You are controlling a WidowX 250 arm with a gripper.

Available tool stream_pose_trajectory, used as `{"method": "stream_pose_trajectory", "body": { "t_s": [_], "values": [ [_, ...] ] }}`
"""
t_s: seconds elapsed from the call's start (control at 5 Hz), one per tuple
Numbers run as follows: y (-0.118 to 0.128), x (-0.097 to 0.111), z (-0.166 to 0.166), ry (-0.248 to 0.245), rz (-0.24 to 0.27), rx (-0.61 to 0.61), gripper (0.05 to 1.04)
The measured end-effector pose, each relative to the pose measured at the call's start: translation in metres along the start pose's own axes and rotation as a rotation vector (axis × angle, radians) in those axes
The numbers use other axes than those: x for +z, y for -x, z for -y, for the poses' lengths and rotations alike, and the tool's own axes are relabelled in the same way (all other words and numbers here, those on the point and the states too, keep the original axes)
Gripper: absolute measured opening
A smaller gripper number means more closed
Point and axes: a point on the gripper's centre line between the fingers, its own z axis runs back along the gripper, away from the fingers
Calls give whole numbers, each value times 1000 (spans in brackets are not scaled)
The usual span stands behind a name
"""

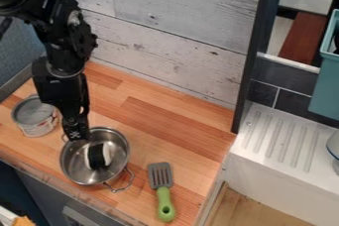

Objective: Put the whiite item on the table

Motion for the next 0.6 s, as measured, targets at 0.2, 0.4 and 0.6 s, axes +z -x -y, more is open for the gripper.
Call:
{"method": "stream_pose_trajectory", "body": {
  "t_s": [0.2,0.4,0.6],
  "values": [
    [0,-6,-5,-25,8,-3,1000],
    [8,-18,-14,-47,33,-47,1000],
    [19,-28,-22,-64,55,-96,1000]
  ]
}}
